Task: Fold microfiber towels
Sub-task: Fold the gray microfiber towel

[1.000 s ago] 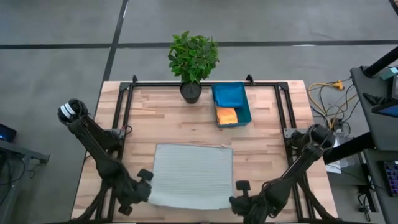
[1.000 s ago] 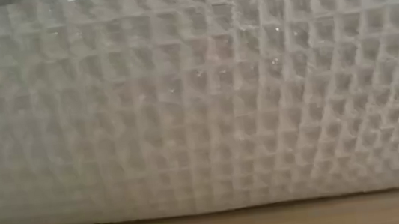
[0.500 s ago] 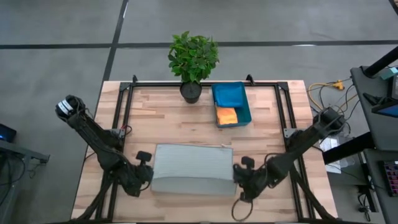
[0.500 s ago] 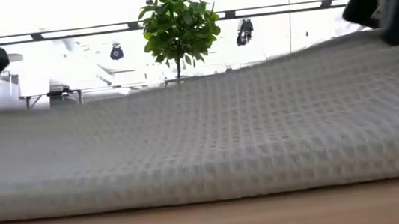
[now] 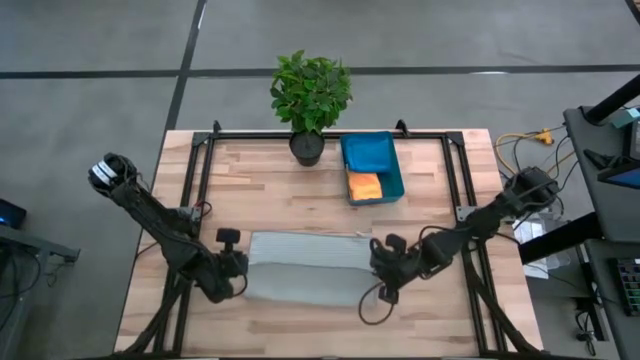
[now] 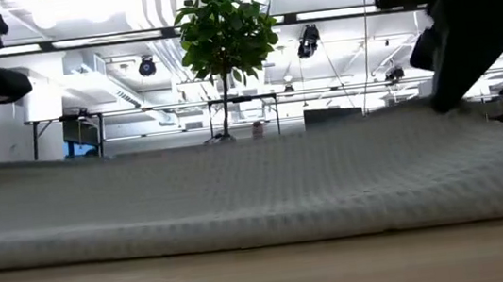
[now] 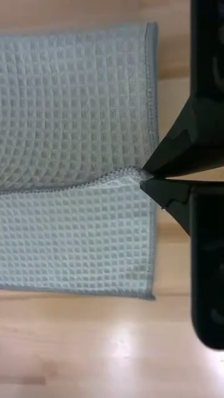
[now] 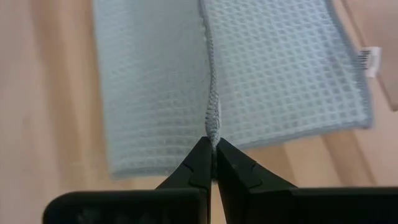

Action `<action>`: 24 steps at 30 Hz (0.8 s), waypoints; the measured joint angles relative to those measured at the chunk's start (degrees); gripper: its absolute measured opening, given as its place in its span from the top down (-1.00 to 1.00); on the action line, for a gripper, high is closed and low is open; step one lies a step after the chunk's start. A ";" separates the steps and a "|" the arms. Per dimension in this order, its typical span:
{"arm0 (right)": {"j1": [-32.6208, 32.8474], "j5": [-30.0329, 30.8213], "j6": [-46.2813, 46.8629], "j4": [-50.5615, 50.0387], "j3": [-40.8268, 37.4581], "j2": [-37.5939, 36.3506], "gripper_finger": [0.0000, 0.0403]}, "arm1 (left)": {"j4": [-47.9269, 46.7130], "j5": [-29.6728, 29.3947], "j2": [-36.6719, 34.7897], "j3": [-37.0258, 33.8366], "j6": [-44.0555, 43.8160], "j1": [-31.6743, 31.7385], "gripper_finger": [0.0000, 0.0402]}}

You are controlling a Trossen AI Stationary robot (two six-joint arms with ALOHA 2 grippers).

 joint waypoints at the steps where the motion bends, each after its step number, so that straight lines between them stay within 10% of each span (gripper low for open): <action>1: -0.65 -0.02 -0.22 0.19 -0.27 0.01 0.96 | 0.04 -0.29 0.00 -0.19 0.00 0.34 1.00; 24: -12.97 -1.27 -6.66 0.89 -3.70 0.39 0.96 | -0.88 -5.96 0.11 -3.84 0.57 10.28 1.00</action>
